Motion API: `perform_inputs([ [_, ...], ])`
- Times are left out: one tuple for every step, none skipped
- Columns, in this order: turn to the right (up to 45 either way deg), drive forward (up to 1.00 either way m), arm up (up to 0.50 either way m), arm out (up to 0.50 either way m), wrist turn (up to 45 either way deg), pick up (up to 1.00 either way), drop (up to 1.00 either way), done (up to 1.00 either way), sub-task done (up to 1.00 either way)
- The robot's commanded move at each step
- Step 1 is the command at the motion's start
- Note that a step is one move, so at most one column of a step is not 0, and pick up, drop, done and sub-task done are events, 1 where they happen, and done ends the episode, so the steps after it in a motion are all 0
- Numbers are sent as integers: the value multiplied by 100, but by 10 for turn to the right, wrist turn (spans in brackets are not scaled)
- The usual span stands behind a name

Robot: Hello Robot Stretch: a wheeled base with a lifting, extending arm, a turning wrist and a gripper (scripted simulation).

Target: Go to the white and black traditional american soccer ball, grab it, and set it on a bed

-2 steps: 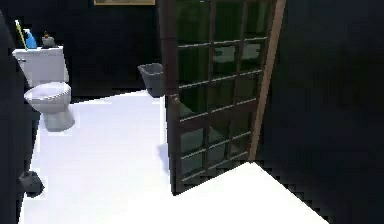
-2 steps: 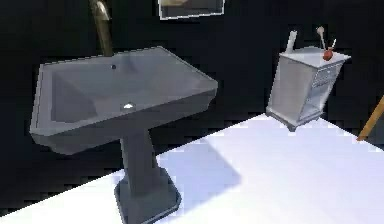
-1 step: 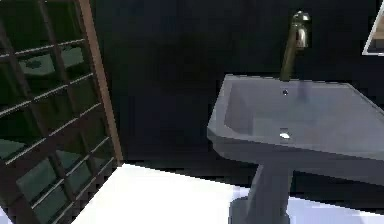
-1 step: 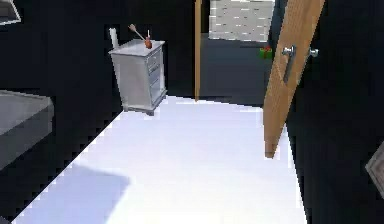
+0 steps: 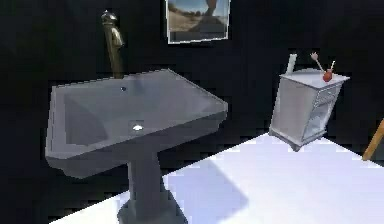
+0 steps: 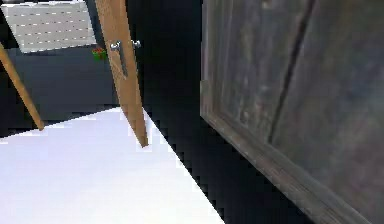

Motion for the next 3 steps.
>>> perform_inputs([
  [450, 0, 0, 0, 0, 0, 0, 0, 0],
  [90, 0, 0, 0, 0, 0, 0, 0, 0],
  [0, 100, 0, 0, 0, 0, 0, 0, 0],
])
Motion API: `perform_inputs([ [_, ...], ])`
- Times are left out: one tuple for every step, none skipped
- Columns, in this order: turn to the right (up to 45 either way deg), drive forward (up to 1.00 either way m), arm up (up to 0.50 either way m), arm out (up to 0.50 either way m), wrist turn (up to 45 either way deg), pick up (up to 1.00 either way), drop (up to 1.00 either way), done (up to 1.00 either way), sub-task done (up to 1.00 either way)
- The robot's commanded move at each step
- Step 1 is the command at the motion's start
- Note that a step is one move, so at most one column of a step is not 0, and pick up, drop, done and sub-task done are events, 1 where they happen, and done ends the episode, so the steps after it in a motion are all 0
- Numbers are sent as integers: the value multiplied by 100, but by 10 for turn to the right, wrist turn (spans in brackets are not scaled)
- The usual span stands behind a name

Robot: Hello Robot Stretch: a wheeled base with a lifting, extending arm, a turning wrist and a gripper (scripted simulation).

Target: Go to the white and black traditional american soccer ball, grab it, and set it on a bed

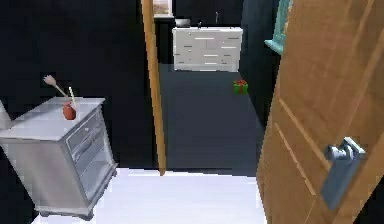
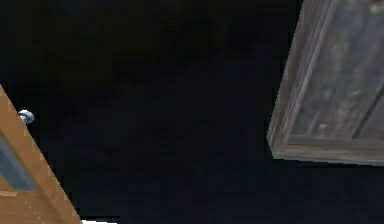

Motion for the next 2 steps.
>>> perform_inputs([
  [0, 100, 0, 0, 0, 0, 0, 0, 0],
  [60, 0, 0, 0, 0, 0, 0, 0, 0],
])
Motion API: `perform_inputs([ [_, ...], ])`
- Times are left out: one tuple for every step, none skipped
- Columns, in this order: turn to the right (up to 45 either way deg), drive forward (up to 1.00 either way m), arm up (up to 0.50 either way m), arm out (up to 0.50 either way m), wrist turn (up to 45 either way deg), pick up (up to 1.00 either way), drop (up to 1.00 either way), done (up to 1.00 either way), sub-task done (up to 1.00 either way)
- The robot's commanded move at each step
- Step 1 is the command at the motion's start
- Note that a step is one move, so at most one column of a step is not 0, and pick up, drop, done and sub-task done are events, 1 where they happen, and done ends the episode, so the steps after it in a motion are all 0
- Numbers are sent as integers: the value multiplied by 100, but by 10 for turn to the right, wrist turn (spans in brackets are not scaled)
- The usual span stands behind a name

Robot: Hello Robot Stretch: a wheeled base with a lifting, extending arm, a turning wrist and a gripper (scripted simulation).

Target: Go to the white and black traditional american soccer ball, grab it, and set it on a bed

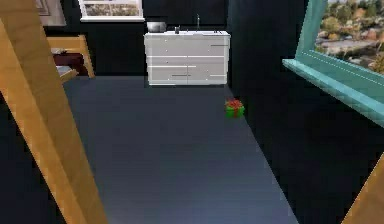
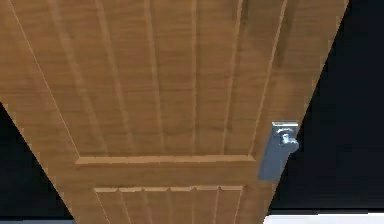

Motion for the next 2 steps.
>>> perform_inputs([
  [0, 55, 0, 0, 0, 0, 0, 0, 0],
  [0, 30, 0, 0, 0, 0, 0, 0, 0],
])
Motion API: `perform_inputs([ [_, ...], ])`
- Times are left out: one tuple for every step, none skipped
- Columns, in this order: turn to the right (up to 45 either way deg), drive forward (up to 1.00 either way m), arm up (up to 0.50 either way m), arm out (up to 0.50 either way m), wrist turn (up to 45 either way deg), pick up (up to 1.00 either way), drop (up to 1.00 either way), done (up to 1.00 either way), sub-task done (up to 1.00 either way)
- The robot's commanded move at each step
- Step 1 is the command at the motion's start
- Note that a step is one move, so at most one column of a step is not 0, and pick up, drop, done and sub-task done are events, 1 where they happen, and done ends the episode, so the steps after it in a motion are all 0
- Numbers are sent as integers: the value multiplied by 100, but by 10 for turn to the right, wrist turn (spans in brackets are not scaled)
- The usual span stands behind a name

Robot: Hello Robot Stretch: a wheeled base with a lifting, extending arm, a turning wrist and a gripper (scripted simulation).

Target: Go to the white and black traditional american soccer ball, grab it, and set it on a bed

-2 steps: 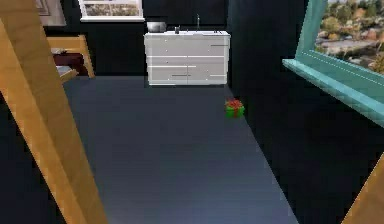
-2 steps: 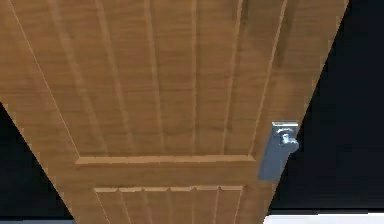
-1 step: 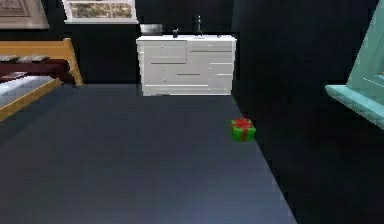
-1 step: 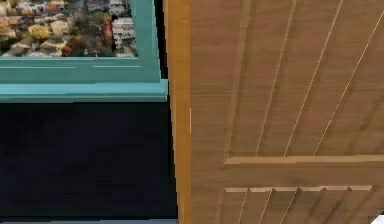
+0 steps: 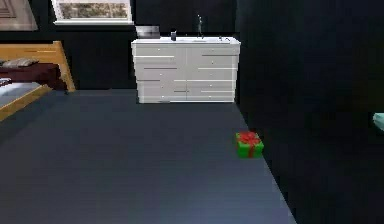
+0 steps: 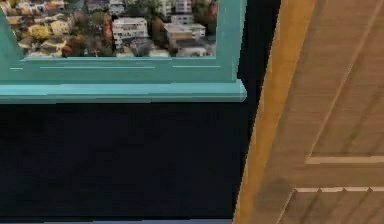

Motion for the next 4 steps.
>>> perform_inputs([
  [-450, 0, 0, 0, 0, 0, 0, 0, 0],
  [-330, 0, 0, 0, 0, 0, 0, 0, 0],
  [0, 100, 0, 0, 0, 0, 0, 0, 0],
  [-30, 0, 0, 0, 0, 0, 0, 0, 0],
])
